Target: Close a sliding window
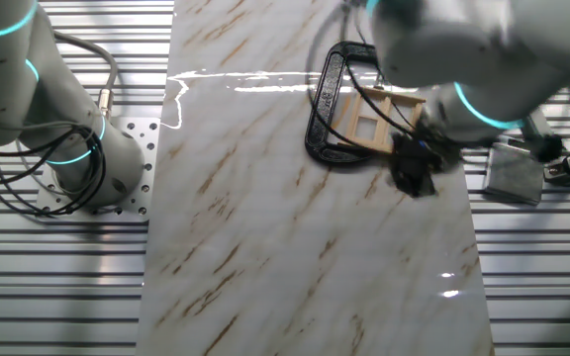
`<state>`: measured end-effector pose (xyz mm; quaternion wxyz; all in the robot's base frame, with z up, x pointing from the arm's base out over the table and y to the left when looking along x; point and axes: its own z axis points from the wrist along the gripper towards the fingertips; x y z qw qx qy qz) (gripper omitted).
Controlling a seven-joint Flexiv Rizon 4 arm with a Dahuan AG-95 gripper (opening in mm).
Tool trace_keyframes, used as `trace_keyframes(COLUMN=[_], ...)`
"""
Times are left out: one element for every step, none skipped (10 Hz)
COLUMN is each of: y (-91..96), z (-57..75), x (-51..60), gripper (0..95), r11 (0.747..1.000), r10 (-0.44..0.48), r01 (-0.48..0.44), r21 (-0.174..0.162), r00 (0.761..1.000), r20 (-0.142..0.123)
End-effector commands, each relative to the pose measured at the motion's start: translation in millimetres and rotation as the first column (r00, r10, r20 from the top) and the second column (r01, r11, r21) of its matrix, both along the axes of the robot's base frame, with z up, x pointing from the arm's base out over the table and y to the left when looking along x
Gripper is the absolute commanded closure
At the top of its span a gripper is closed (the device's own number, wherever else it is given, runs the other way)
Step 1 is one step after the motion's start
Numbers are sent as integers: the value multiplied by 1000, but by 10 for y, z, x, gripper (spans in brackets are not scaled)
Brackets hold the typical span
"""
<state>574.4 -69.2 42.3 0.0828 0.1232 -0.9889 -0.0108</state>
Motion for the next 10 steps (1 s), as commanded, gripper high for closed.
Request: trace_keyframes(y=[-418,-556,-643,-726,-767,-830,-834,-833,-826,-821], z=[-70,-90,-104,-116,-121,-123,-123,-122,-97,-83], x=[168,206,239,279,307,301,292,293,280,275], gripper=[950,950,950,950,950,950,950,950,950,950], r11=[988,982,977,967,956,942,942,938,939,938], r10=[150,184,212,254,292,335,334,345,343,345], r01=[-150,-184,-212,-253,-292,-335,-334,-345,-343,-345], r21=[32,36,38,30,31,30,27,31,34,30], r00=[989,983,977,967,956,942,942,938,939,938], r20=[1,2,2,0,-1,-3,-7,-10,-11,-12])
